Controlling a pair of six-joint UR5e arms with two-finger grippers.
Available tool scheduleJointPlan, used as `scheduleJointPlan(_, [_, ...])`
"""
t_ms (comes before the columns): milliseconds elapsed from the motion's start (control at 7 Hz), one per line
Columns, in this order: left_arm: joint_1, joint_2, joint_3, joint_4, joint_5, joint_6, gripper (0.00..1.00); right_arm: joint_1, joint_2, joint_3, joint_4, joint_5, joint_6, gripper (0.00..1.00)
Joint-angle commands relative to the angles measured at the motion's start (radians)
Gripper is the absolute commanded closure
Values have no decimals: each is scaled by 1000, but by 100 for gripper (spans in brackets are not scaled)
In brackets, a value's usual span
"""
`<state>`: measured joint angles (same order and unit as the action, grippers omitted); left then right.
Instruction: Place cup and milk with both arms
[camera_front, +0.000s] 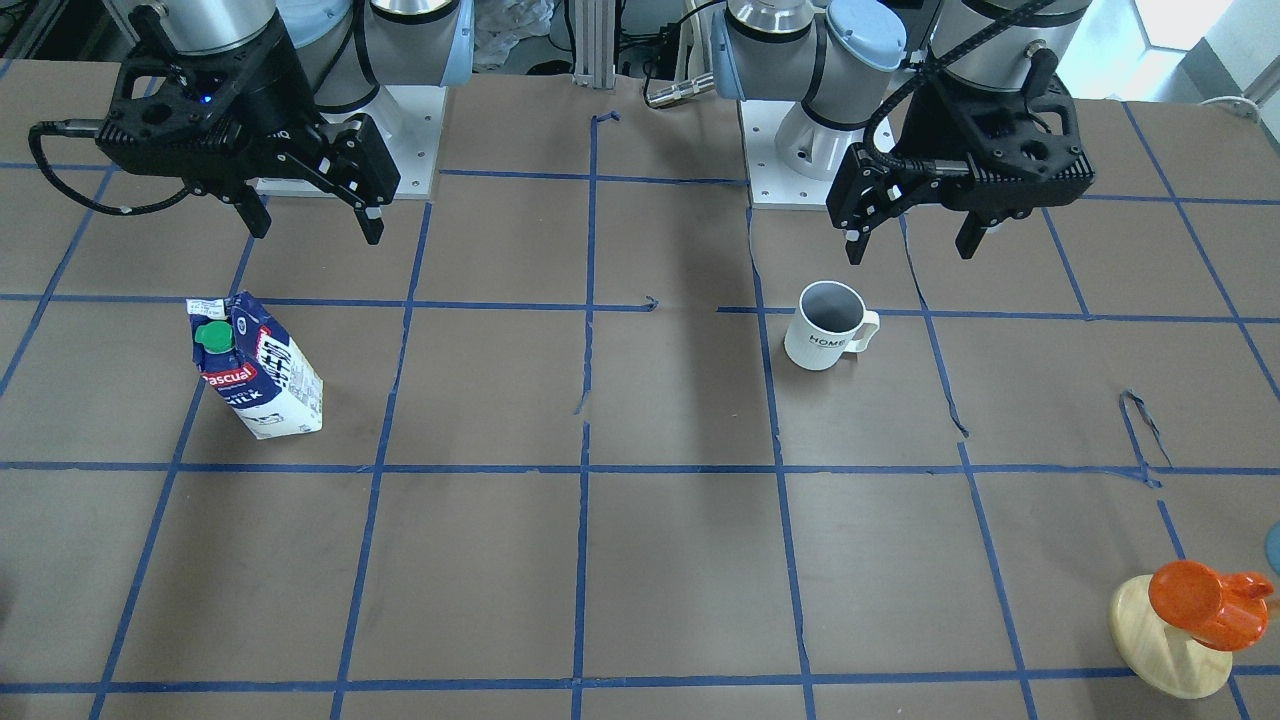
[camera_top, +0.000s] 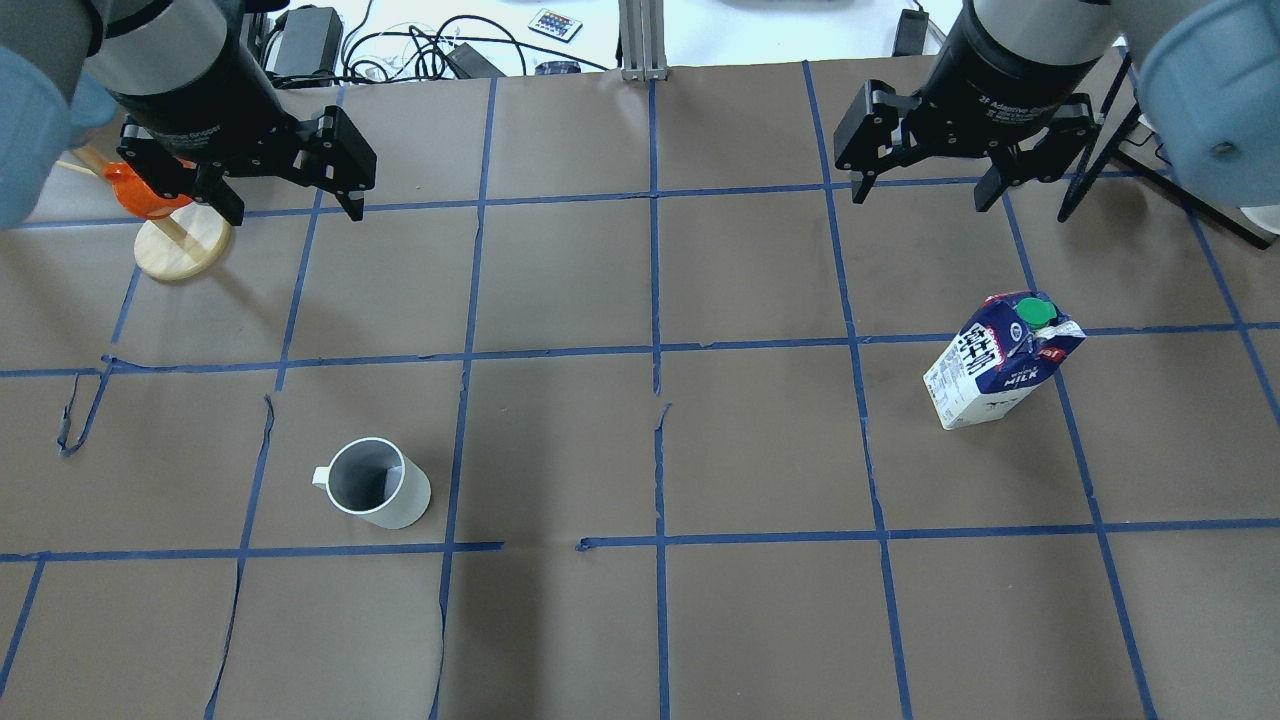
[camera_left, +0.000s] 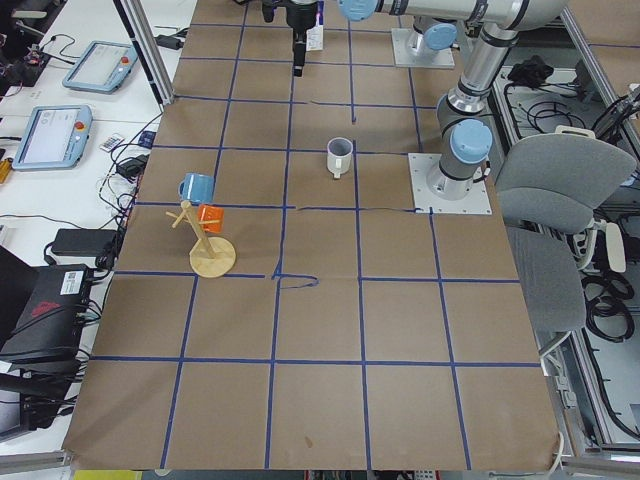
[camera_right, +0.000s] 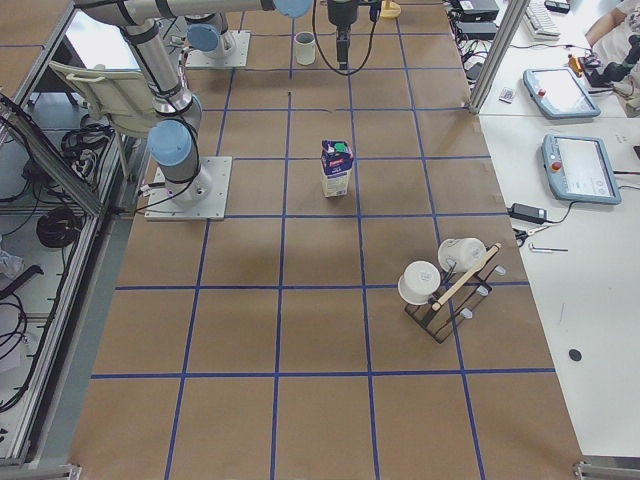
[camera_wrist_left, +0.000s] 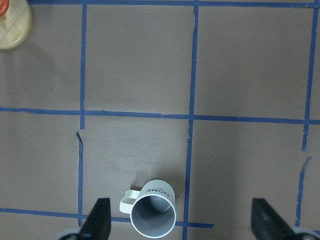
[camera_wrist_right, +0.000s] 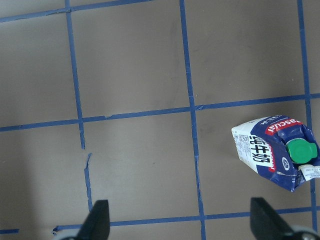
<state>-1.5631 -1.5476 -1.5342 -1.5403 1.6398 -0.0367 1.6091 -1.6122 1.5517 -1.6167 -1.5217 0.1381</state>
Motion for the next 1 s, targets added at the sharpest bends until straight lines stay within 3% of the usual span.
scheduleJointPlan(0, [0,1,0,0,2,1,0,0,2,1,-5,0,1,0])
scheduleJointPlan(857, [0,4,-1,-1,3,3,0,0,3,1,-5,-31,1,0])
